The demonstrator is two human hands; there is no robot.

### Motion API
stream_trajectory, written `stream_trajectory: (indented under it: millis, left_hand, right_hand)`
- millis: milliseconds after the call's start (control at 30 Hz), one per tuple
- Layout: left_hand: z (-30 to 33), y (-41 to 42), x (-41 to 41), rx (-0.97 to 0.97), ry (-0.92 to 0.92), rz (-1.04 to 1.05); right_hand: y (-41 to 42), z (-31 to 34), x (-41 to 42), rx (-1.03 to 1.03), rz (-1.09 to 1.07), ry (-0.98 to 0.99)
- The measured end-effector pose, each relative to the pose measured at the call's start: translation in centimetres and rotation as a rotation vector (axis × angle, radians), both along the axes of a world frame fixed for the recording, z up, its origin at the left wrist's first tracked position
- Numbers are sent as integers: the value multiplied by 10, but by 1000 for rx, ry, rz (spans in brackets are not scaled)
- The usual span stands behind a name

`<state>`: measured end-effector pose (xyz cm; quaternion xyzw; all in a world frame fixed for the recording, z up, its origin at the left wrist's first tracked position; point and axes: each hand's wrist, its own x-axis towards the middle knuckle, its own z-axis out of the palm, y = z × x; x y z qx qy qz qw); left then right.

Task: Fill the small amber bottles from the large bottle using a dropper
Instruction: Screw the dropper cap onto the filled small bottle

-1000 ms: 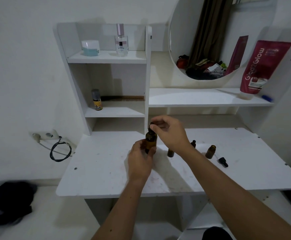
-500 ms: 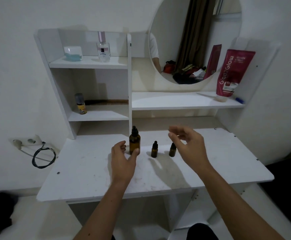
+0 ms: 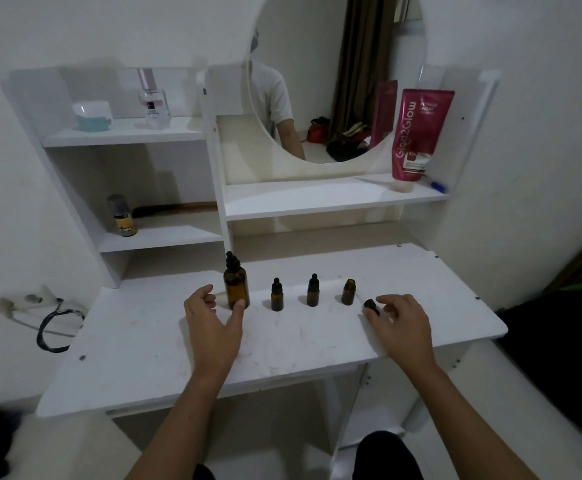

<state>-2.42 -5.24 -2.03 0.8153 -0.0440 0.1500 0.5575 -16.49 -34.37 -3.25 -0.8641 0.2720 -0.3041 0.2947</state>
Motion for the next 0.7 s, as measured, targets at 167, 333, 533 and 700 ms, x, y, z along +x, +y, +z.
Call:
stream_trajectory:
  millis: [167,333,533,700]
  left_hand:
    - [6,-16,-31,-123,-66,36]
    - [8,-66,-69,-123,-86,-193]
    - [5,-127,-77,27,-10,-504]
    - [-3,-156,-67,150,75,-533]
  right_hand:
    - [-1,-6,2,-72,-30,80]
    - [-1,-7,-1,-60,-56,46]
    - [-6,-4,-5,39,-36,-76]
    - [-7,2,-10,254,-13,-197]
